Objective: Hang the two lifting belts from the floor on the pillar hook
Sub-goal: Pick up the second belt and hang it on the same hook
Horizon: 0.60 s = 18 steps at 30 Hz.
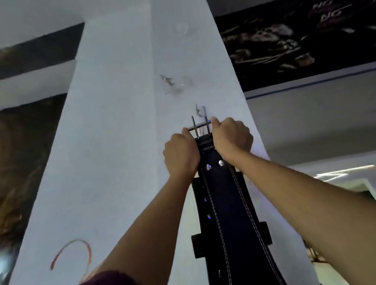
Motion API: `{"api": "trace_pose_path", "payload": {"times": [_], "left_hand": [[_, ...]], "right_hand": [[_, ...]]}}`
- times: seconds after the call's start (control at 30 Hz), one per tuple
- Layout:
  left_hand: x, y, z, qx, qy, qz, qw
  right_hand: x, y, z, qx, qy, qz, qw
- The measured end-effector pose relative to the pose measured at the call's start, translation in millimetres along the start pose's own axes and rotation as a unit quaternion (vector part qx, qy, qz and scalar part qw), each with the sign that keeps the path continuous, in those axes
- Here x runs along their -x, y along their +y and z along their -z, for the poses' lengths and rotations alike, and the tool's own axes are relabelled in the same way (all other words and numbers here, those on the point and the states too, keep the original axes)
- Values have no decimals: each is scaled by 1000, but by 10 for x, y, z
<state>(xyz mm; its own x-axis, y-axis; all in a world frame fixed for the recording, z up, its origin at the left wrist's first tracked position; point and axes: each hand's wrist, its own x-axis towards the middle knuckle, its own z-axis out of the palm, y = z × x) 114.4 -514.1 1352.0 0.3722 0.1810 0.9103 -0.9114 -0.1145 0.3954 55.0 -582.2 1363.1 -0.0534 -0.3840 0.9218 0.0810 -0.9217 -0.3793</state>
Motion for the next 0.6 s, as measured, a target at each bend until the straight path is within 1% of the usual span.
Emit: {"api": "trace_pose_path", "payload": {"times": [0.13,0.27,0.37,0.43,0.5,0.53,0.57,0.6], "left_hand": [[-255,7,-231,-3,-18,19,1000],[-448,-74,-344,-45,-76,30,996],[-530,-66,-325,-62,-103,29,992],[-481,-57,-274,-65,-101,14,993],[-355,-113,-241,-48,-80,-36,995],[-273,-167,-231,-33,-68,-71,995],[-191,-224,-215,-4,-60,-95,994],[-116,-263,-186,35,-61,-98,993]], "right_hand": [[-335,102,-204,-1,-1,-21,1000],[-465,208,-343,-6,-52,-67,996],[-471,233,-353,5,-63,-65,996],[-398,252,-343,11,-72,-52,996],[-284,328,-332,-39,-111,-30,993],[-246,397,-338,-108,-139,-20,984],[-191,437,-315,-197,-171,-20,965],[-134,459,-282,-269,-195,-24,943]]}}
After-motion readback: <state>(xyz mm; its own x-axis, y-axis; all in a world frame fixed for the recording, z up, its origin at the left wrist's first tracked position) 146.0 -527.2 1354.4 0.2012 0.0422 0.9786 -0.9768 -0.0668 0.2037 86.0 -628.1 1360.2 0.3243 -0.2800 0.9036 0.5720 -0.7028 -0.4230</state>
